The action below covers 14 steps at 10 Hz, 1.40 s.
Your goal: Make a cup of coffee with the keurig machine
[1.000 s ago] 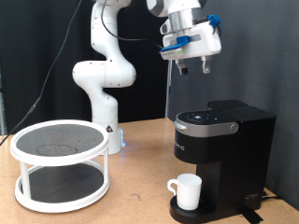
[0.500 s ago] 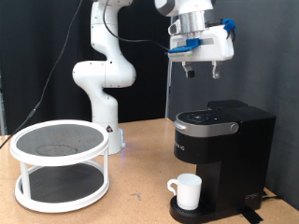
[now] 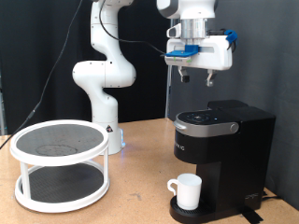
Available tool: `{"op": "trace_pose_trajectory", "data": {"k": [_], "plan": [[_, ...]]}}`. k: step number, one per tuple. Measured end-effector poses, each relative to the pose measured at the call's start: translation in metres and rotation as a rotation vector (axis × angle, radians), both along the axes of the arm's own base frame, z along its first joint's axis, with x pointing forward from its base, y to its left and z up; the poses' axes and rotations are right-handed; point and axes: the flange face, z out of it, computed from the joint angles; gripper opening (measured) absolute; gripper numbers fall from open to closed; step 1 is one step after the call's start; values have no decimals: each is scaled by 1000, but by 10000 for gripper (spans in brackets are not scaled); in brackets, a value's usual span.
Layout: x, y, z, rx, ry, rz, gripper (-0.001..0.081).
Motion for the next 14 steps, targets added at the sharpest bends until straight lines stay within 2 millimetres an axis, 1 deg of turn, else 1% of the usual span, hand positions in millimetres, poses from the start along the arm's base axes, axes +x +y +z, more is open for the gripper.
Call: {"op": "trace_pose_trajectory", "data": {"k": [1,2,3,4,5,6,7,11,14], "plan": [[1,-1,-4,-2,9,1,559],[2,-1,-9,-4,18,2,359],[4,-2,-15,-4,36,3,359],[5,-3,-21,-7,54,5,222],[6,-4,-29,-10,76,8,222],[8,-5,-37,-9,101,11,61],[10,-5,-45,-6,123,20,19],[16,-3,-73,1,187,42,1],[19,2,-84,9,198,70,0]]}}
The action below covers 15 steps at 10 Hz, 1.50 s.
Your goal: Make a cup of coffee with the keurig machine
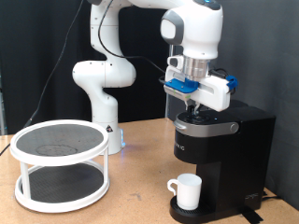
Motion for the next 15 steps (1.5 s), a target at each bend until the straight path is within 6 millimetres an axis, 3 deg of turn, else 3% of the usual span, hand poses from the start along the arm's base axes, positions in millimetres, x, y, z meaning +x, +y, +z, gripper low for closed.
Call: {"op": "trace_pose_trajectory", "data": {"k": [11,15], "plan": [[9,3,-3,17,30,22,0],[9,-2,21,96,-44,24,0]]}}
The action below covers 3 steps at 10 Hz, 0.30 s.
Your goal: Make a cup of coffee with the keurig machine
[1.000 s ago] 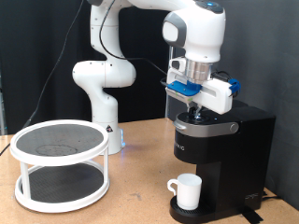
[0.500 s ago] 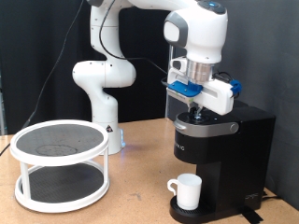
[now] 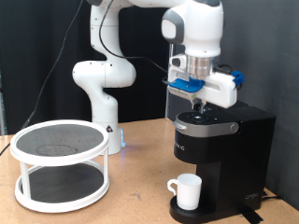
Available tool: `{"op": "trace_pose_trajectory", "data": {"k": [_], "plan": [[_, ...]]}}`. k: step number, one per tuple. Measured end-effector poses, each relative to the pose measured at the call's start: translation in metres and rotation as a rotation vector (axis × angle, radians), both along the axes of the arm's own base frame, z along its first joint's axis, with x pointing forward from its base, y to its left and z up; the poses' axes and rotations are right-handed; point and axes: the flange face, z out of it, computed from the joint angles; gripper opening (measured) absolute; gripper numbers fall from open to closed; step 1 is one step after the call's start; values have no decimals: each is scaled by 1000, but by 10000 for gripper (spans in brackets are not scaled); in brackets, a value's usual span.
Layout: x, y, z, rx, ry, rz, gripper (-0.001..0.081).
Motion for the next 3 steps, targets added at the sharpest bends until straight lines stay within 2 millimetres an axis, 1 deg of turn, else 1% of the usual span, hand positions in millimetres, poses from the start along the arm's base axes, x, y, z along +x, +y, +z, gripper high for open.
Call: {"op": "trace_pose_trajectory", "data": {"k": [2,3], "plan": [[-4,-7,19,-4,-34,-9,0],[-6,-9,25,-10,-40,-12,0]]}}
